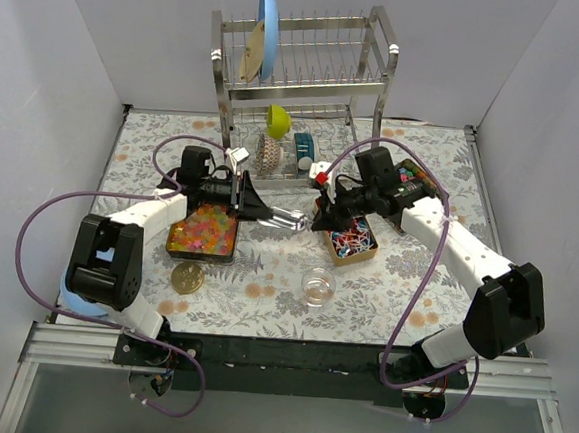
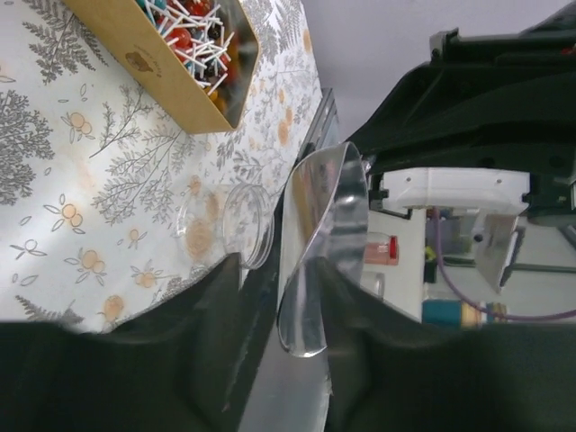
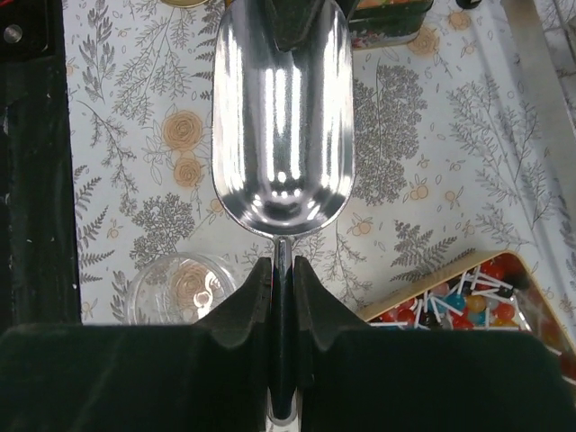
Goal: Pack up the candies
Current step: Scoop the fake candies from the storage box.
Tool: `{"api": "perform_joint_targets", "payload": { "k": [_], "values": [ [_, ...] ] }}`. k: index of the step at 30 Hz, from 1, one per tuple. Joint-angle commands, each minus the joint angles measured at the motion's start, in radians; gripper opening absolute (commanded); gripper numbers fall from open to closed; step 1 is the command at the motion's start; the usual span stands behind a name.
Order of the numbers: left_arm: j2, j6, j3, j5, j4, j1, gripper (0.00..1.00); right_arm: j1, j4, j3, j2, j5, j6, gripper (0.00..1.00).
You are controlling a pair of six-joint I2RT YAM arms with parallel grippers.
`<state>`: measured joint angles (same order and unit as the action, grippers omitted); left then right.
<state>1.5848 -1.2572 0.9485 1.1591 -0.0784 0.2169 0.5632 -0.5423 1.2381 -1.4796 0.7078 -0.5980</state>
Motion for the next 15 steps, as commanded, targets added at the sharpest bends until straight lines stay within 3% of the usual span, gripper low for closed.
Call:
{"api": "perform_joint_targets", "payload": {
  "k": [1, 5, 10, 11, 15],
  "values": [
    [0.003, 0.129, 0.074, -0.109, -0.139, -0.010, 0.50, -0.051, 0.030, -0.031, 0.033, 0.009, 0.071, 0.01],
    [0.009, 0.378, 0.156, -0.258, -0.283, -0.010, 0.61, -0.208, -0.014, -0.077, 0.094, 0.024, 0.090, 0.01],
    [0.072, 0.672, 0.246, -0.213, -0.446, 0.025, 0.62, -0.322, -0.091, -0.134, 0.179, 0.001, 0.087, 0.01],
    [0.089, 0.790, 0.306, -0.225, -0.484, 0.067, 0.62, -0.338, -0.090, -0.144, 0.211, -0.011, 0.095, 0.01],
    [0.179, 1.010, 0.436, -0.350, -0.586, 0.212, 0.62, -0.393, -0.059, -0.224, 0.297, -0.036, 0.164, 0.01]
  ]
}}
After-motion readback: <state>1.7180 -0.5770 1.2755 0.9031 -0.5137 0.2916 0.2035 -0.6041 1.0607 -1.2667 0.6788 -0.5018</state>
